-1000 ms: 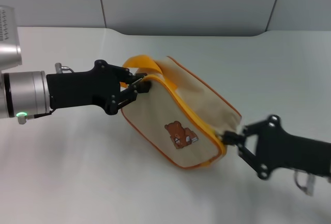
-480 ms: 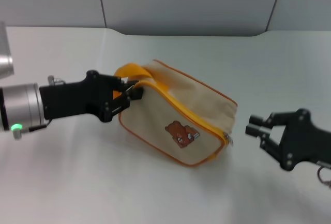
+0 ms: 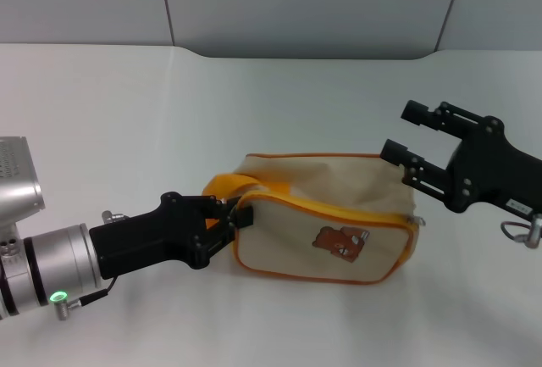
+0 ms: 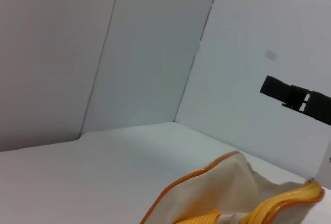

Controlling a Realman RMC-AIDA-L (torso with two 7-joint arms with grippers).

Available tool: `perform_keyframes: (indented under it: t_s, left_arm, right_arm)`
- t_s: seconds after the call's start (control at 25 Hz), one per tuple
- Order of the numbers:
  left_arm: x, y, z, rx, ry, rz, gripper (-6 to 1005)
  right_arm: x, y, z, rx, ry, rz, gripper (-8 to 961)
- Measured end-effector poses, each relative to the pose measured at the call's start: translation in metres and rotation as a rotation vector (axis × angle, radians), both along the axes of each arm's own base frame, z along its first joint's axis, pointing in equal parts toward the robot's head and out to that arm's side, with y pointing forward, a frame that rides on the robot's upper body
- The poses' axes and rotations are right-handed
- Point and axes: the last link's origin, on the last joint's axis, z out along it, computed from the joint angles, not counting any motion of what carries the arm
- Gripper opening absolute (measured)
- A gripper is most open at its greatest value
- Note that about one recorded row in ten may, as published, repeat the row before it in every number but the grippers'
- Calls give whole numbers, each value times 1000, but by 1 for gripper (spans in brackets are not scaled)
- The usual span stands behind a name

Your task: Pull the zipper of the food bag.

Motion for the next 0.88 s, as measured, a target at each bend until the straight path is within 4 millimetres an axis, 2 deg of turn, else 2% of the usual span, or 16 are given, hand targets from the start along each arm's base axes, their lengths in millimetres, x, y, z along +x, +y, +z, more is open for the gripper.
perform_keyframes:
  t_s: [0.16, 0.2, 0.28, 0.36, 0.48, 0.52, 0.6, 0.68, 0.76, 0.88]
  left_arm:
    - [-4, -2, 3, 9, -7, 17, 126]
    - [-7, -2, 11, 5, -13, 24, 126]
    - [-10, -3, 18, 1, -21, 29, 180]
    - [-15, -5, 35, 1, -40, 36, 233]
    - [-17, -13, 68, -8, -114, 1, 314]
    - [-15, -17, 79, -17, -141, -33, 387]
    - [-4, -26, 93, -66, -183, -142, 532]
    - [-4, -26, 93, -66, -183, -142, 569]
    - [3, -28, 88, -126, -145, -217, 606]
    - [8, -28, 77, -180, -102, -249, 662]
  right_arm:
    - [-3, 7, -1, -39, -7, -16, 641]
    - [-2, 7, 0, -68, -6, -23, 685]
    - [-2, 7, 2, -87, -2, -28, 706]
    - [-3, 7, 5, -124, 7, -29, 728]
    - [-9, 0, 14, -274, 28, 13, 760]
    - [-9, 0, 14, -274, 28, 13, 771]
    - [-14, -8, 19, -390, 19, 72, 792]
    - [-16, -11, 19, -423, 8, 89, 794]
    - [-15, -16, 16, -460, -20, 104, 795]
    - [-14, -24, 3, -498, -71, 126, 797]
